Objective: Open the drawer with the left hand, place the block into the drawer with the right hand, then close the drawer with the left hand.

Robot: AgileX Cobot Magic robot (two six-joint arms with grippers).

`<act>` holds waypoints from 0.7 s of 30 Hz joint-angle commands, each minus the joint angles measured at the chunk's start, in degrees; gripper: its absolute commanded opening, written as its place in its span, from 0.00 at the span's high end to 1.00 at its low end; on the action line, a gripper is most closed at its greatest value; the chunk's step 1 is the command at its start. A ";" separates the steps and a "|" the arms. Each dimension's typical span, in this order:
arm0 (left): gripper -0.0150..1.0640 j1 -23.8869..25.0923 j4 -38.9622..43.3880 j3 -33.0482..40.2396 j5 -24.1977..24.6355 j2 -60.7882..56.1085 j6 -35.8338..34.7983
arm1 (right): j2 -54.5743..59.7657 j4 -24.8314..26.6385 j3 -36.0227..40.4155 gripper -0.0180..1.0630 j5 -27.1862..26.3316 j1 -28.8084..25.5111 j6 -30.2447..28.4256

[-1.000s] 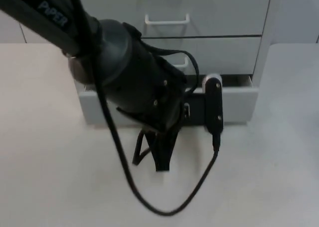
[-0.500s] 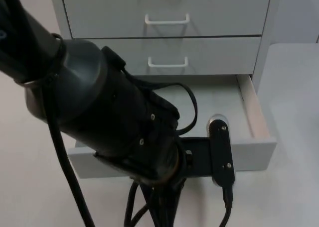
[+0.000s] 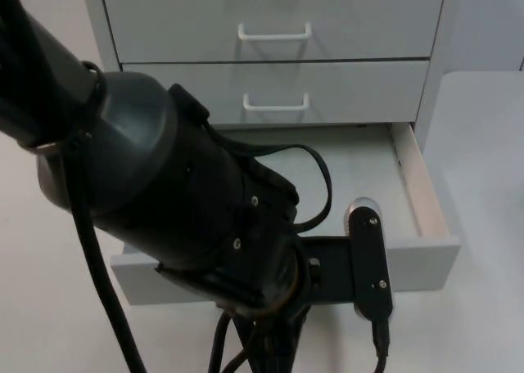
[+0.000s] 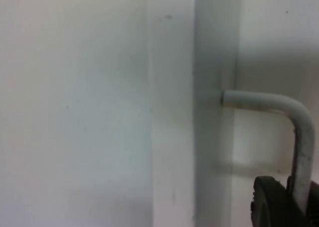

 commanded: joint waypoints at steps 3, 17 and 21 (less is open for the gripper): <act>0.89 -1.02 -2.74 0.50 -3.83 -0.64 -1.03 | -0.04 -0.44 0.12 0.01 -0.57 -0.22 0.06; 0.31 -1.02 -9.89 0.39 -1.25 -6.69 7.06 | -0.04 0.16 0.12 0.01 -1.40 -0.22 0.06; 0.31 -1.02 -14.65 0.39 0.96 -10.46 10.83 | -0.04 0.53 0.12 0.01 -1.64 -0.22 0.06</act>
